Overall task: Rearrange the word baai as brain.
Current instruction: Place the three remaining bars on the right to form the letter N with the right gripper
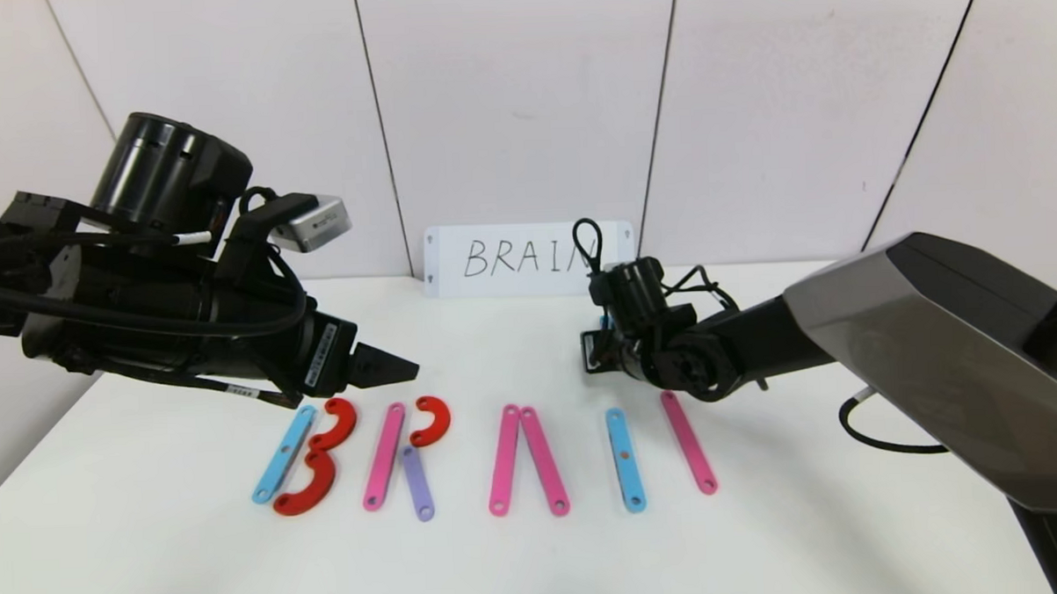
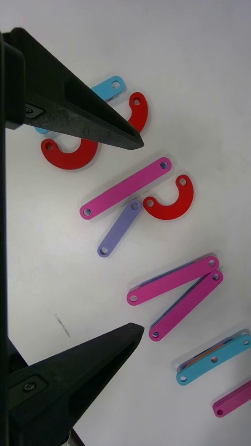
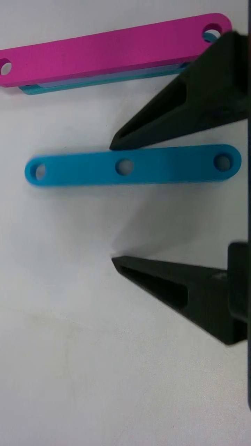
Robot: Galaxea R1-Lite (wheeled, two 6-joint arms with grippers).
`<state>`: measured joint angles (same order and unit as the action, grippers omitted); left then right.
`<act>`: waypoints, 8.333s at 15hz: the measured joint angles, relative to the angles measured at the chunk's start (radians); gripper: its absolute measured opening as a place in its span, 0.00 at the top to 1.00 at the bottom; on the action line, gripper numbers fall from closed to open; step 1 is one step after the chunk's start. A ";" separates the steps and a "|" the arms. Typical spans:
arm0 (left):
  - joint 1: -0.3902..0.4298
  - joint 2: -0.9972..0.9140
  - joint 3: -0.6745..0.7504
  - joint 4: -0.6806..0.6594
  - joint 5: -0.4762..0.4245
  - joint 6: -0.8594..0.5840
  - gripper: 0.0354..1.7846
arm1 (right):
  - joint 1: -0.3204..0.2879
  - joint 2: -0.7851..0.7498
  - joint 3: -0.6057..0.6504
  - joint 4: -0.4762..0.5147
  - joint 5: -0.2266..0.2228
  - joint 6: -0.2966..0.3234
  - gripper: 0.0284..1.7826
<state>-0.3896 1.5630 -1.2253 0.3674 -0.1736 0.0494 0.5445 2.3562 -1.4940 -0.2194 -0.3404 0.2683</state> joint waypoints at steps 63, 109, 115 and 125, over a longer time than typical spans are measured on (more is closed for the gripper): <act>-0.001 -0.015 0.006 0.000 0.000 0.000 0.03 | -0.269 -0.468 0.865 -0.347 0.459 -0.346 0.10; -0.017 -0.003 0.012 -0.001 0.004 0.000 0.03 | -0.207 -0.161 0.311 -0.255 0.342 -0.309 0.03; -0.017 -0.002 0.012 -0.001 0.003 -0.001 0.03 | -0.225 -0.091 0.251 -0.247 0.342 -0.307 0.19; -0.018 -0.002 0.015 -0.001 0.003 0.000 0.03 | -0.228 -0.091 0.252 -0.247 0.339 -0.303 0.85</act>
<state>-0.4079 1.5606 -1.2104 0.3664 -0.1711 0.0496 0.3168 2.2649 -1.2417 -0.4662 -0.0013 -0.0351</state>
